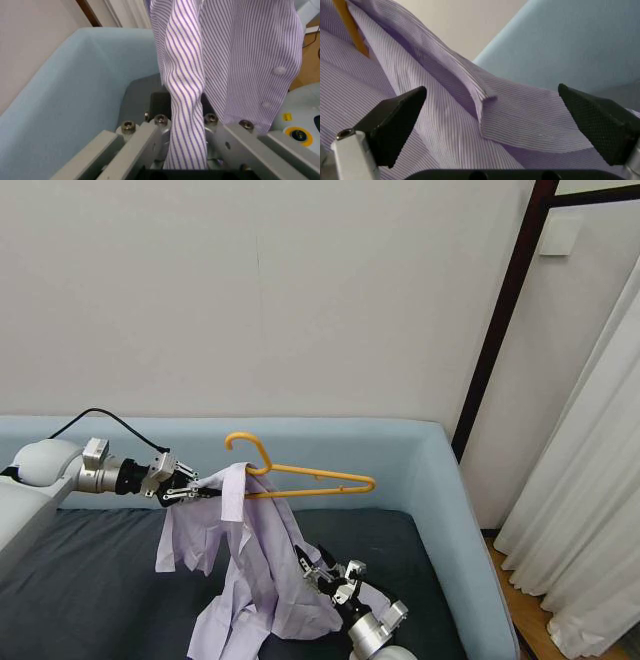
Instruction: Pick up the clothes from the sofa and hang them on the clothes hanger.
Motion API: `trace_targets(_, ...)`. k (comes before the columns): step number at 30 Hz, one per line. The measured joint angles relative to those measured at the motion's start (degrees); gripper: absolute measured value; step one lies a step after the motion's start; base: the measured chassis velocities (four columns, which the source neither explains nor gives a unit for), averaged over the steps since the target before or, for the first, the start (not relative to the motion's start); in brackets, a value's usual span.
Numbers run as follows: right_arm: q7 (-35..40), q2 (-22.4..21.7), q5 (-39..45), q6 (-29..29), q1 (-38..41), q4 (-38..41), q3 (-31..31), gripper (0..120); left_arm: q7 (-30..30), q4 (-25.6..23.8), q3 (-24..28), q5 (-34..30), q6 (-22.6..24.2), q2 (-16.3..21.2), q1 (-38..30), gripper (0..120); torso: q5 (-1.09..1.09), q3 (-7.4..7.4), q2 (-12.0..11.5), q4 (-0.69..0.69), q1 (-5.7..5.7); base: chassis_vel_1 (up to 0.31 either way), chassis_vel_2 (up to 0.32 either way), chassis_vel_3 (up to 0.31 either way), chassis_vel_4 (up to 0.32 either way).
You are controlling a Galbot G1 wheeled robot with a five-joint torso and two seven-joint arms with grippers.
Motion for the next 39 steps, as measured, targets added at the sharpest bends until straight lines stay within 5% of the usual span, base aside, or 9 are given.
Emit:
trace_targets(11, -3.5, 1.7, 0.3, -1.6, -0.2, -2.3, 0.9, 90, -0.1, -0.2, -0.4, 0.2, -0.4, 0.0, 0.4, 1, 0.01, 0.00, 0.0, 0.00, 0.00, 0.000, 0.000, 0.000, 0.000)
trace_targets(34, -6.7, 1.5, -0.4, -0.3, -0.3, -3.2, 1.4, 3, -0.5, 0.6, -1.3, 0.7, -1.8, -0.2, 1.6, 1, 0.01, 0.00, 0.0, 0.00, 0.00, 0.000, 0.000, 0.000, 0.000)
trace_targets(39, -7.8, 0.6, -0.6, 0.3, -0.4, -2.8, 2.7, 0, -0.5, 0.9, -1.4, 0.8, -2.3, -0.4, 1.7, 1, 0.01, 0.00, 0.0, 0.00, 0.00, 0.000, 0.000, 0.000, 0.000)
